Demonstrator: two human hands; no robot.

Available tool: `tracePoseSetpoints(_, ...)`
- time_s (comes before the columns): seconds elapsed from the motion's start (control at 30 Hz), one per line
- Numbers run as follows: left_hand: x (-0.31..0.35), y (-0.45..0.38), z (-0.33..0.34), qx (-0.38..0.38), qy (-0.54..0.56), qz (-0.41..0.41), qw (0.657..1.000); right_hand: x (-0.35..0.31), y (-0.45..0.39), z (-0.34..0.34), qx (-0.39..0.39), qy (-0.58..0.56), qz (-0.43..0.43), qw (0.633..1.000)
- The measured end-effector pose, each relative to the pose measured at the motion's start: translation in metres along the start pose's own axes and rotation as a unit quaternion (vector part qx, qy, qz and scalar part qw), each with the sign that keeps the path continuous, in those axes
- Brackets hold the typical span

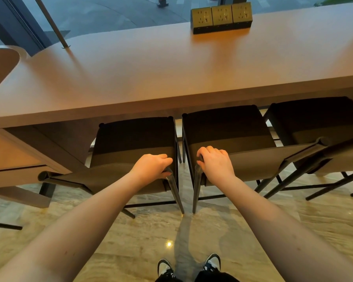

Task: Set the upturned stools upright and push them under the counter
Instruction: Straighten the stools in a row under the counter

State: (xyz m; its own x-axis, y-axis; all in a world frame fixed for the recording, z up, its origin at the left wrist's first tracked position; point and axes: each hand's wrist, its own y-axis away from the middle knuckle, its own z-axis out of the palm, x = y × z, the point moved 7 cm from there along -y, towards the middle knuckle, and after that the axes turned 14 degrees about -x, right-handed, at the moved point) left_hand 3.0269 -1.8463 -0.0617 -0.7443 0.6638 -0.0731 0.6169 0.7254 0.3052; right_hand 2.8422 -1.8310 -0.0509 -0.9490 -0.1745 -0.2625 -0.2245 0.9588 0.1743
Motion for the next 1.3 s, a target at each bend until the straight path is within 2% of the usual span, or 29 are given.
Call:
tracePoseSetpoints(0.3,0.003,-0.001,0.002,0.009,-0.003,-0.056,0.998,0.000,0.000,0.001,0.007,0.001,0.002,1.000)
tracePoseSetpoints(0.57,0.001,-0.008,-0.003,0.006,0.007,-0.067,0.998,-0.002,0.002,0.000,0.015,0.003,0.001,1.000)
tracePoseSetpoints(1.07,-0.014,0.000,0.001,-0.016,0.000,-0.063,0.998,-0.001,0.001,-0.002,0.006,-0.006,0.007,1.000)
tracePoseSetpoints(1.3,0.002,-0.015,-0.004,-0.060,0.000,-0.009,0.998,-0.002,0.001,-0.003,0.007,-0.009,0.002,1.000)
